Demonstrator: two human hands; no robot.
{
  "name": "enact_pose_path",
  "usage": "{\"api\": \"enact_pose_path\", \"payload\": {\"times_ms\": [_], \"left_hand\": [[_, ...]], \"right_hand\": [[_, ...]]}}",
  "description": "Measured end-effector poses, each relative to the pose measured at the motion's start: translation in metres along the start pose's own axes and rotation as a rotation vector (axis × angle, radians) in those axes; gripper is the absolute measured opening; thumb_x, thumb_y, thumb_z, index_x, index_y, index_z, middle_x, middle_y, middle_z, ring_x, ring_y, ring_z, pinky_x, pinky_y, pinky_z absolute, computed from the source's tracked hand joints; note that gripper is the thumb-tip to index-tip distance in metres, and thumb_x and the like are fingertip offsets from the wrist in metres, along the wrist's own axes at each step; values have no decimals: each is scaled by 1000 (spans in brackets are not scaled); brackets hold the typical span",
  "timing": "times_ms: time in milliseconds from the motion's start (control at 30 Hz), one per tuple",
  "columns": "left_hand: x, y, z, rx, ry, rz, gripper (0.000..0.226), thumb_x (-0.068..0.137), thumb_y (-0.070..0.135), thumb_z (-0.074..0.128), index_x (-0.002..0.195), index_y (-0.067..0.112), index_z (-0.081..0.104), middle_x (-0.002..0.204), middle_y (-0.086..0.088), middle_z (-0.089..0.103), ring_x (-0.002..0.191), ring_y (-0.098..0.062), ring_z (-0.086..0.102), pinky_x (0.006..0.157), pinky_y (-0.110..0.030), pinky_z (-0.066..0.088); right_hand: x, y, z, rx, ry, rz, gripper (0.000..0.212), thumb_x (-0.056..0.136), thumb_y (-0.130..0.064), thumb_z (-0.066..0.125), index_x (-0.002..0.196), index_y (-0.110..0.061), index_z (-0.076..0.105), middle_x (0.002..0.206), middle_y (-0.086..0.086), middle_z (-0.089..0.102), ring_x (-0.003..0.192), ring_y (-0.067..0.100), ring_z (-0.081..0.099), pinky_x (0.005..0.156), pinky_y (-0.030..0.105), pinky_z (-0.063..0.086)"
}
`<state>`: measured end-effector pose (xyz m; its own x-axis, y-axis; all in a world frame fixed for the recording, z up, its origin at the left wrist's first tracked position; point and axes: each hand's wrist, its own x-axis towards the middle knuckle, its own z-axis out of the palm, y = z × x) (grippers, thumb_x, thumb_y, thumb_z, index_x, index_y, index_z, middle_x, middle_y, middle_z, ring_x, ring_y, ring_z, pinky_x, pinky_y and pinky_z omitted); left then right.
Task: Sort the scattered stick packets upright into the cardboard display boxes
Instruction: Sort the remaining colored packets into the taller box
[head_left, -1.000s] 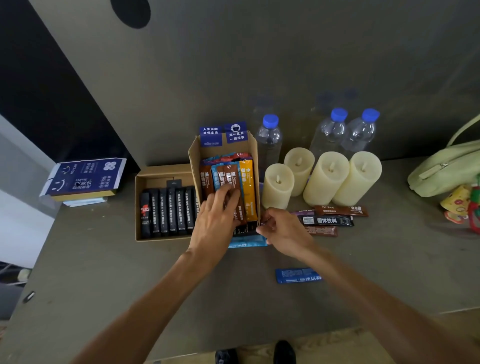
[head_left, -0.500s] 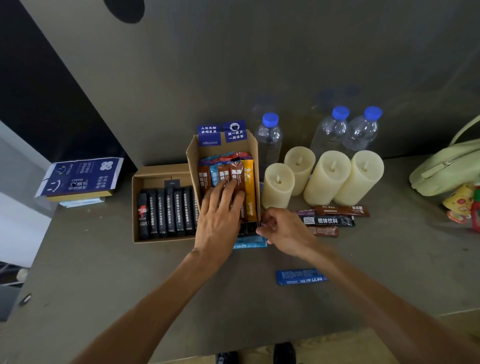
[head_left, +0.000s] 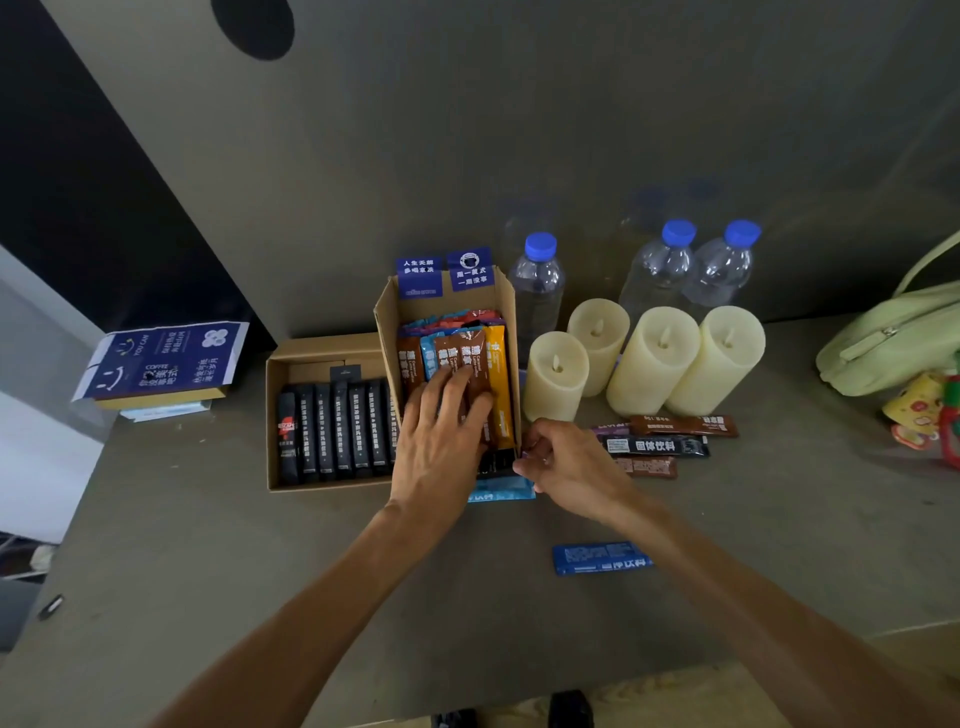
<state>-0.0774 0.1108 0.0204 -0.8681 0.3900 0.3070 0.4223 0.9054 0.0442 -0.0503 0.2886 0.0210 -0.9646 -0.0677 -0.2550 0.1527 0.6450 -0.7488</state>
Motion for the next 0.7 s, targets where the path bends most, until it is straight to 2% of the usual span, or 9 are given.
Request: {"api": "enact_pose_path", "payload": {"times_ms": [133, 233, 367, 567, 700], "left_hand": [[3, 3, 1, 12, 7, -13, 53, 75, 21, 81, 121, 19, 56, 141, -11, 45, 137, -33, 37, 110, -50, 39], [5, 5, 1, 18, 6, -26, 53, 75, 22, 82, 121, 20, 56, 141, -11, 46, 136, -33, 37, 109, -49, 39], [4, 3, 1, 8, -10, -25, 56, 74, 23, 83, 122, 20, 56, 142, -11, 45, 136, -32, 35, 109, -48, 39], [2, -1, -3, -7, -34, -7, 60, 70, 29, 86, 122, 21, 58, 142, -10, 45, 137, -32, 36, 108, -49, 39], [-1, -4, -1, -18, -21, 26, 53, 74, 28, 84, 121, 21, 60, 143, -9, 46, 139, -32, 35, 109, -51, 39]], "right_hand": [[1, 1, 0, -39, 4, -13, 12, 90, -28, 72, 89, -27, 60, 86, -7, 67, 76, 7, 67, 64, 22, 48], [3, 2, 0, -38, 5, -2, 12, 89, -29, 73, 92, -24, 62, 86, -5, 69, 77, 9, 68, 69, 27, 54], [3, 1, -1, -26, 2, 4, 11, 89, -29, 73, 91, -26, 62, 86, -5, 69, 78, 8, 67, 68, 23, 51], [2, 3, 0, 2, -6, 8, 13, 89, -28, 73, 97, -23, 65, 88, -5, 70, 79, 9, 69, 75, 30, 58], [3, 4, -1, 9, -1, 14, 14, 88, -28, 74, 97, -23, 66, 88, -5, 70, 80, 9, 69, 76, 30, 58]]}}
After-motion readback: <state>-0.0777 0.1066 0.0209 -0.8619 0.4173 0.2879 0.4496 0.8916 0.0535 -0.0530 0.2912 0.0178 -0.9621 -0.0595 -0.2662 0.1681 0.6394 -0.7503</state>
